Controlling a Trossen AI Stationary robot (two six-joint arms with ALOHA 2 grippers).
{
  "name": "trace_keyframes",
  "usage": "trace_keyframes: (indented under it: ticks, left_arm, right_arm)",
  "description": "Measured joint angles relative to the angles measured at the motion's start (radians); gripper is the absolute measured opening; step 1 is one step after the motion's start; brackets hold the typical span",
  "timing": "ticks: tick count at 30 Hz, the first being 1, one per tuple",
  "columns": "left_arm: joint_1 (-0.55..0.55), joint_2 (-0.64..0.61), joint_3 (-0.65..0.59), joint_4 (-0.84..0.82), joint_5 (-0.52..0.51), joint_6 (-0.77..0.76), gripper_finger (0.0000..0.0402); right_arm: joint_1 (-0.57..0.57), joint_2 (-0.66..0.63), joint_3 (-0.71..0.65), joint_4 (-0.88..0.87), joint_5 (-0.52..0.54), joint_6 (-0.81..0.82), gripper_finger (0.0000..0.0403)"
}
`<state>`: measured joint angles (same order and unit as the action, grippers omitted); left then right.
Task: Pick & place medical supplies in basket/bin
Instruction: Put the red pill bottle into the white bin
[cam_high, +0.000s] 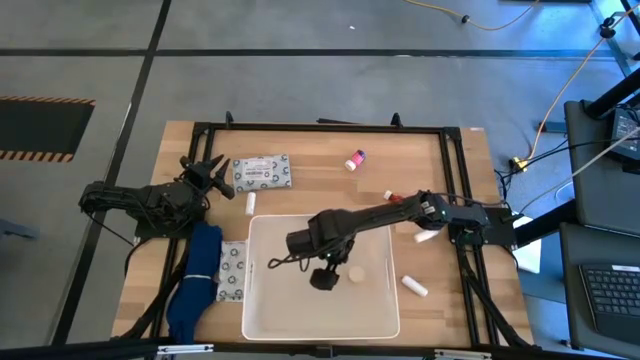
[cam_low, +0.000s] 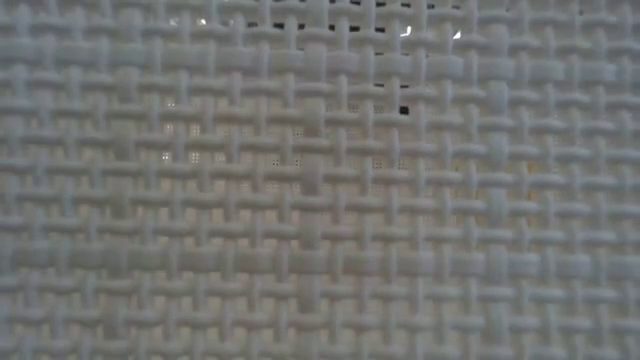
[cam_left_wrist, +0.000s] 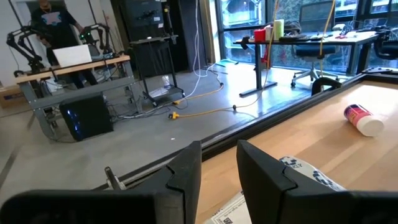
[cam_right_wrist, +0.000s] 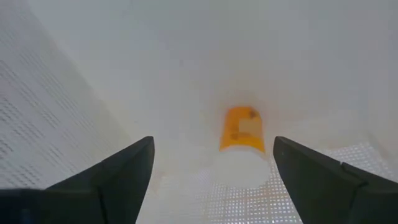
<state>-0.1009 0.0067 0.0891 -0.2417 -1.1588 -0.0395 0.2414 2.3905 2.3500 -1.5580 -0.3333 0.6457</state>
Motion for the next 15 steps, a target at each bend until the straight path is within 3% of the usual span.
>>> trace_keyframes:
  ticks: [15]
  left_arm:
    - [0.0, 0.0, 0.0, 0.0, 0.0, -0.002, 0.0098]
  right_arm:
    - [-0.006, -0.11, 0.006, -0.009, 0.208, 0.031, 0.033]
